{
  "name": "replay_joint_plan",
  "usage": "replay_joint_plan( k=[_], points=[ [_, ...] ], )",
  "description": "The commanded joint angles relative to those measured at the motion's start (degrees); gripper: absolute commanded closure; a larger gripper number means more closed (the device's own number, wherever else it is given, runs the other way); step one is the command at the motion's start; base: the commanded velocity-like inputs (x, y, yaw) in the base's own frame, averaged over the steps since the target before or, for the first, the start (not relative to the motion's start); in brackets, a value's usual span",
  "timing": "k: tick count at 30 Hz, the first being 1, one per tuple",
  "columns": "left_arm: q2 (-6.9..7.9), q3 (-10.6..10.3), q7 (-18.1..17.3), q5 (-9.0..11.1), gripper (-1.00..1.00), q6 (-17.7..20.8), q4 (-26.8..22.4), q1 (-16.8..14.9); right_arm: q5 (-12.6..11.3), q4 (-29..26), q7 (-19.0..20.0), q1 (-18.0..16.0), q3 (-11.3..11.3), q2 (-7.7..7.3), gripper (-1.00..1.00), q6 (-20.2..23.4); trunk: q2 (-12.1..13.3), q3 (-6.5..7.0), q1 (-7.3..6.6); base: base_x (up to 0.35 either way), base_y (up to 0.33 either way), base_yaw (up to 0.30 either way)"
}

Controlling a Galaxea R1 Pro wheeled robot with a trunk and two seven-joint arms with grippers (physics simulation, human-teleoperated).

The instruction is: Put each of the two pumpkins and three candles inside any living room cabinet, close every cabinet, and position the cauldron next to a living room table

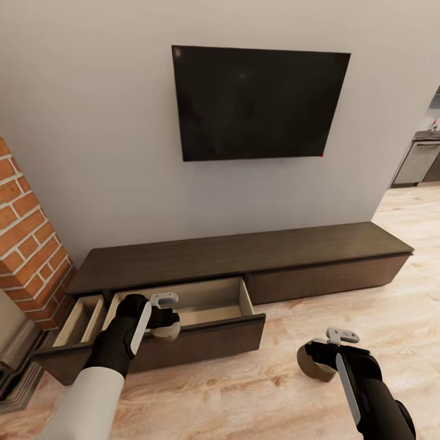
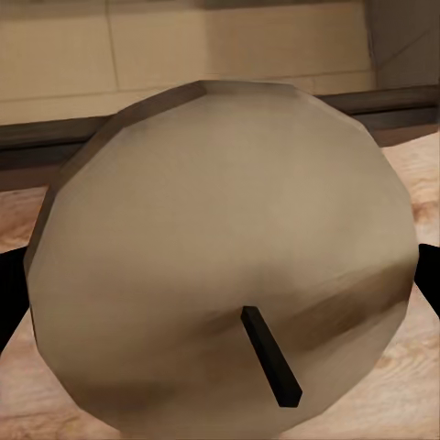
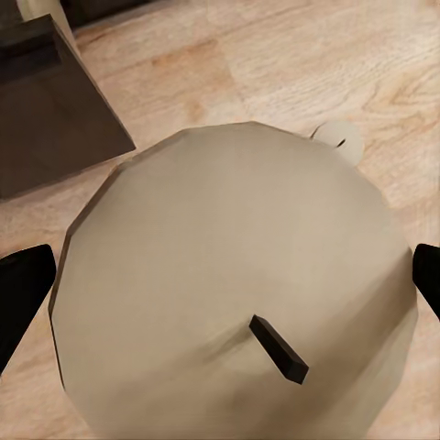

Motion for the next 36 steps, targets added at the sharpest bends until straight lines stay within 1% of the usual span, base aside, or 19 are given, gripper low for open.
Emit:
replay_joint_plan(
  k=[1, 6, 11, 24, 27, 28, 30, 31, 32, 34, 36],
  points=[
    [-0.04, 0.1, 0.0, -0.1, 1.0, 0.2, 0.0, 0.0, 0.4, -0.1, 0.2, 0.0, 0.0, 0.01, 1.0, 0.3, 0.0, -0.05, 0.0, 0.036, 0.0, 0.0],
    [-0.05, 0.1, 0.0, -0.1, 1.0, 0.2, 0.0, 0.0, 0.3, -0.6, 0.5, 0.0, 0.1, 0.1, 1.0, 0.2, 0.0, -0.05, 0.0, 0.01, 0.062, 0.0],
    [-0.06, 0.1, 0.0, -0.1, 1.0, 0.2, 0.0, 0.0, 0.4, -0.7, 0.5, 0.0, 0.1, 0.99, 1.0, 0.2, 0.0, -0.05, 0.0, 0.001, 0.059, 0.053],
    [0.01, 0.1, 0.0, -0.1, 1.0, 0.2, 0.0, 0.0, 0.4, -0.8, 0.5, 0.0, 0.2, 1.2, 1.0, 0.3, 0.0, -0.05, 0.0, 0.046, 0.029, 0.268],
    [0.02, 0.1, 0.0, -0.1, 1.0, 0.2, 0.0, 0.1, 0.4, -2.0, 0.5, 0.0, 0.1, 1.23, 1.0, 0.3, 0.0, -0.05, 0.0, 0.003, 0.002, 0.29],
    [0.03, 0.1, 0.0, -0.1, 1.0, 0.2, 0.0, 0.1, 0.4, -4.1, 0.5, 0.1, 0.1, 1.31, 1.0, 1.0, 0.0, -0.05, 0.0, 0.001, 0.001, 0.29],
    [0.03, 0.1, 0.0, -0.1, 1.0, 0.2, 0.0, 0.1, 0.4, -8.7, 0.5, 0.1, 0.1, 1.89, 1.0, 5.2, 0.0, -0.05, 0.0, 0.001, 0.0, 0.29],
    [0.03, 0.1, 0.0, -0.1, 1.0, 0.2, 0.0, 0.1, 0.4, -9.8, 0.5, 0.1, 0.1, 2.07, 1.0, 6.5, 0.0, -0.05, 0.0, 0.0, 0.0, 0.29],
    [0.0, 0.1, 0.0, -0.1, 1.0, 0.2, 0.0, 0.1, 0.3, -11.7, 0.5, 0.1, 0.1, 2.39, 1.0, 8.7, 0.0, -0.05, 0.0, 0.0, 0.0, 0.29],
    [-0.04, 0.1, 0.0, 0.0, 1.0, 0.2, 0.0, 0.1, 0.3, -13.6, 0.5, 0.1, 0.1, 2.75, 1.0, 11.0, 0.0, -0.05, 0.0, 0.0, 0.0, 0.28],
    [-0.05, 0.1, 0.0, 0.0, 1.0, 0.2, 0.0, 0.1, 0.4, -14.4, 0.5, 0.0, 0.2, 2.87, 1.0, 11.8, 0.0, -0.05, 0.0, 0.0, 0.0, 0.192]
  ],
)
